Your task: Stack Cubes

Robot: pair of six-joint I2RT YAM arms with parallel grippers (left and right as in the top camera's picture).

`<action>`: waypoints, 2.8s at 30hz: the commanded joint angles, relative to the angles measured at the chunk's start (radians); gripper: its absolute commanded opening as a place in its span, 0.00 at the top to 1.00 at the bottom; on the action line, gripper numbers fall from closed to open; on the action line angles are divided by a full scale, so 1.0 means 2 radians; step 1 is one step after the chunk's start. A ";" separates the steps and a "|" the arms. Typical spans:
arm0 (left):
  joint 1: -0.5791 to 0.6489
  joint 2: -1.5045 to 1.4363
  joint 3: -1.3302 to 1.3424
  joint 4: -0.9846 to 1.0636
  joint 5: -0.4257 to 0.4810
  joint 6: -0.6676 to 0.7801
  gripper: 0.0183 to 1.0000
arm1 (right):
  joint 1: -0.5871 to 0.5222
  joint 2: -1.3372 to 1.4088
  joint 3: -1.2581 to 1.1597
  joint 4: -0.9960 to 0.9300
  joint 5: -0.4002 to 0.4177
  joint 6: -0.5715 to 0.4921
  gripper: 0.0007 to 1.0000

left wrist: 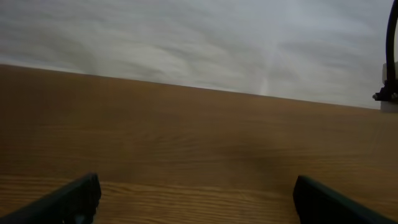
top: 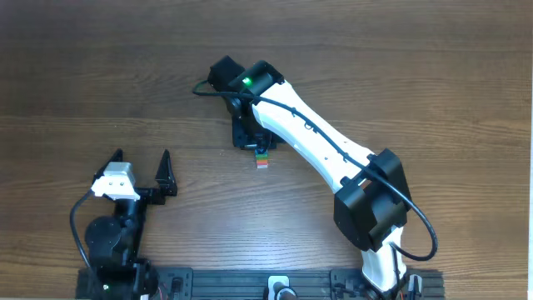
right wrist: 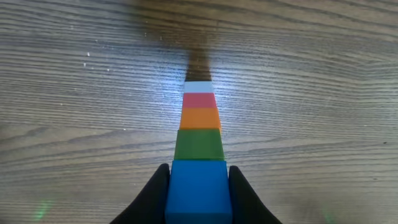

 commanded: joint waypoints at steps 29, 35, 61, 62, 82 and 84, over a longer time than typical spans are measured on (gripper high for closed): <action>0.003 -0.002 -0.002 0.000 0.005 0.009 0.00 | -0.008 0.008 -0.016 0.012 -0.010 0.010 0.61; 0.003 -0.002 -0.002 0.000 0.005 0.009 0.00 | -0.009 0.008 -0.016 0.011 -0.010 0.008 0.45; 0.003 -0.002 -0.002 0.000 0.005 0.009 0.00 | -0.280 0.005 -0.016 0.109 0.021 -0.179 0.01; 0.003 -0.002 -0.002 0.000 0.005 0.009 0.00 | -0.291 0.004 -0.016 0.111 0.022 -0.186 0.01; 0.003 -0.002 -0.002 0.000 0.005 0.009 0.00 | -0.427 -0.366 -0.528 0.558 -0.023 -0.327 0.01; 0.003 -0.002 -0.002 0.000 0.005 0.009 0.00 | -0.422 -0.422 -0.574 0.588 -0.023 -0.327 0.01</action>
